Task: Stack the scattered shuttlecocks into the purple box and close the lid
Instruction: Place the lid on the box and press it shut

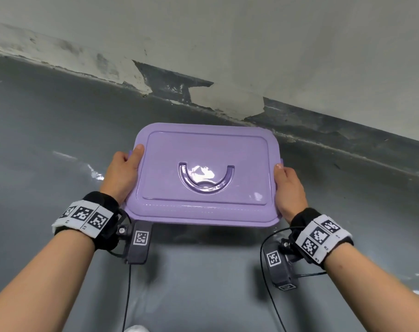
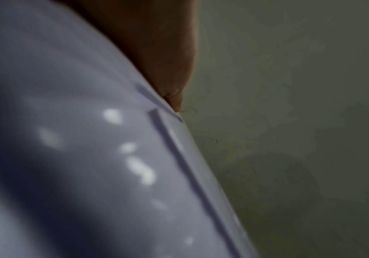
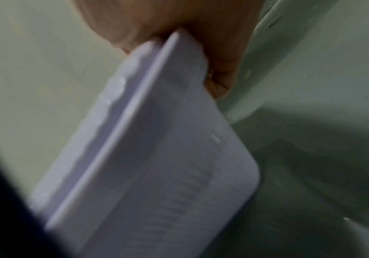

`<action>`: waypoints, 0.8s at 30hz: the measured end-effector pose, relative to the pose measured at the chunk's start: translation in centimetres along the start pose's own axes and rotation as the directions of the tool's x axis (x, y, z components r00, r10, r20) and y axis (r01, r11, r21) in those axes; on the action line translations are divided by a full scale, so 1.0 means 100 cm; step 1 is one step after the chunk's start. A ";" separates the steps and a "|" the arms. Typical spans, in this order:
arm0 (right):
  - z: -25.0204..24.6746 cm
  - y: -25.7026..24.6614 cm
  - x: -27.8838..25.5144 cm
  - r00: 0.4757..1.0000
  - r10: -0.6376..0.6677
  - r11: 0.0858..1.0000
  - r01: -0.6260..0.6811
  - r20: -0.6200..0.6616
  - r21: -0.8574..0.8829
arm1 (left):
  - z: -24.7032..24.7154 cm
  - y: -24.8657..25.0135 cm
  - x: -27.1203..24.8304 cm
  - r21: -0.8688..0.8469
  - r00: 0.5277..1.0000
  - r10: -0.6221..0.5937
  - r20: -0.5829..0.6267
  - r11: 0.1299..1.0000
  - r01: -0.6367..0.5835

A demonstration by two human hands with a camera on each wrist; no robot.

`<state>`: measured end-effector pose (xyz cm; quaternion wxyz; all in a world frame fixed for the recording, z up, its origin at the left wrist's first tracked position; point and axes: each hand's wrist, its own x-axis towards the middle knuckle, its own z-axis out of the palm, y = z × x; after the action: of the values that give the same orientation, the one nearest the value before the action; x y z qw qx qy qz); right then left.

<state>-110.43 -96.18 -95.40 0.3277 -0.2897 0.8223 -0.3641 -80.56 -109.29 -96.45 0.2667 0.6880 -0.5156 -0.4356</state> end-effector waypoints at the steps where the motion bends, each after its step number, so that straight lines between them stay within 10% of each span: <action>1: 0.000 0.000 0.000 1.000 0.002 1.000 -0.002 0.002 -0.014 | 0.000 0.002 -0.001 0.009 1.000 0.007 0.003 1.000 -0.007; 15: 0.006 -0.006 0.006 0.999 -0.015 0.991 0.008 -0.052 -0.133 | 0.003 0.005 -0.001 0.060 0.993 0.068 -0.093 0.996 -0.063; 24: 0.012 -0.019 0.006 0.969 -0.183 0.825 0.060 -0.165 -0.562 | 0.006 0.023 -0.010 0.539 0.969 0.209 -0.134 0.836 -0.106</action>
<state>-109.51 -98.18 -94.73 0.1164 -0.3836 0.9021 -0.1598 -82.24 -109.08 -94.50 0.1500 0.7276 -0.6428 -0.1869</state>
